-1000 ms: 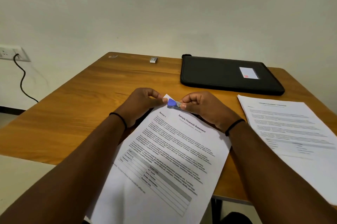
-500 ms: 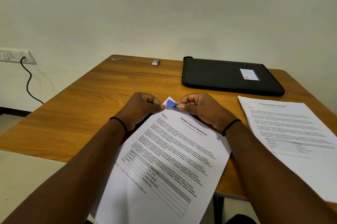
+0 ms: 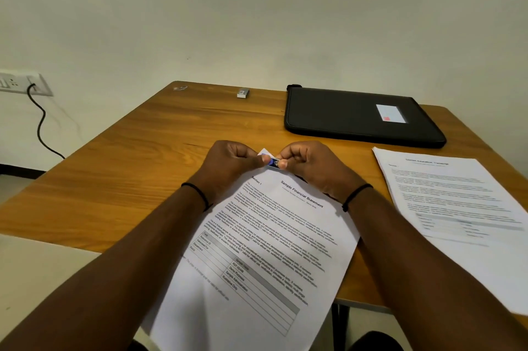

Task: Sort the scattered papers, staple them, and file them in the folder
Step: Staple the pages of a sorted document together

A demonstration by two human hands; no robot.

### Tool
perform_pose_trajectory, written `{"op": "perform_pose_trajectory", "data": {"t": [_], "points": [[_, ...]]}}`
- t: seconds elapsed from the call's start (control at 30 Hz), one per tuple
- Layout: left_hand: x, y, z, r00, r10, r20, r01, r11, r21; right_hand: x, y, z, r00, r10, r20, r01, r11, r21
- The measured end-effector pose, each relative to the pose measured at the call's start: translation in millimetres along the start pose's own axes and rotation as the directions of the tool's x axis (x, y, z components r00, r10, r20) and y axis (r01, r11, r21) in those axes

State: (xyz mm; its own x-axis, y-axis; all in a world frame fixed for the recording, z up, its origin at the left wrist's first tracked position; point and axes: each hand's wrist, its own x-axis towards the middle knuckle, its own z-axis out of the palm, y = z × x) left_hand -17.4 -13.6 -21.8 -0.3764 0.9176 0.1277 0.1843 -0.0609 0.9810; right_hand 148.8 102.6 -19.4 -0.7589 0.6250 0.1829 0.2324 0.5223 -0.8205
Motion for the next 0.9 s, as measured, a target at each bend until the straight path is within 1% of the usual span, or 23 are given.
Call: {"op": "perform_pose_trajectory", "data": {"t": [0.07,0.13,0.23,0.37,0.47,0.53,0.67,0.73,0.8,0.9], "points": [[-0.8,0.5,-0.1,1.0,0.01,0.003,-0.01,1.0,0.003,0.5,1.7,0.6,1.0,0.002,-0.012,-0.002,1.0,0.02],[-1.0,1.7,-1.1,1.0,-0.02,0.023,0.02,1.0,-0.012,-0.2,3.3,0.0,1.0,0.008,-0.02,-0.007,0.999,0.041],[-1.9,0.4,-0.9,1.0,-0.021,0.007,0.021,1.0,-0.022,-0.7,3.5,1.5,1.0,-0.004,-0.031,0.003,0.999,-0.036],[-5.1,-3.2,4.8,1.0,0.014,-0.022,-0.015,1.0,-0.016,-2.3,1.9,6.4,0.997,-0.009,-0.073,0.005,0.999,-0.046],[-2.1,-2.6,1.4,0.999,-0.01,0.036,0.01,1.0,-0.003,-3.7,0.9,9.6,0.995,0.006,-0.1,-0.012,0.998,-0.065],[1.7,0.5,-0.2,0.996,-0.028,0.081,0.023,0.998,0.062,-4.0,0.4,9.8,0.994,0.007,-0.111,-0.014,0.998,-0.063],[6.7,3.7,0.1,0.991,-0.062,0.121,0.036,0.978,0.207,-4.6,-1.3,10.7,0.993,-0.001,-0.114,-0.006,0.998,-0.057],[6.3,2.6,3.1,0.991,-0.076,0.109,0.052,0.976,0.212,-3.8,-2.0,11.3,0.994,0.003,-0.113,-0.011,0.997,-0.074],[8.0,1.0,8.4,0.992,-0.098,0.075,0.085,0.983,0.16,-3.8,-1.4,10.6,0.993,-0.004,-0.116,-0.007,0.995,-0.098],[9.2,3.7,15.2,0.992,-0.119,0.036,0.113,0.984,0.139,-3.9,2.1,8.9,0.992,-0.008,-0.128,-0.004,0.996,-0.092]]}}
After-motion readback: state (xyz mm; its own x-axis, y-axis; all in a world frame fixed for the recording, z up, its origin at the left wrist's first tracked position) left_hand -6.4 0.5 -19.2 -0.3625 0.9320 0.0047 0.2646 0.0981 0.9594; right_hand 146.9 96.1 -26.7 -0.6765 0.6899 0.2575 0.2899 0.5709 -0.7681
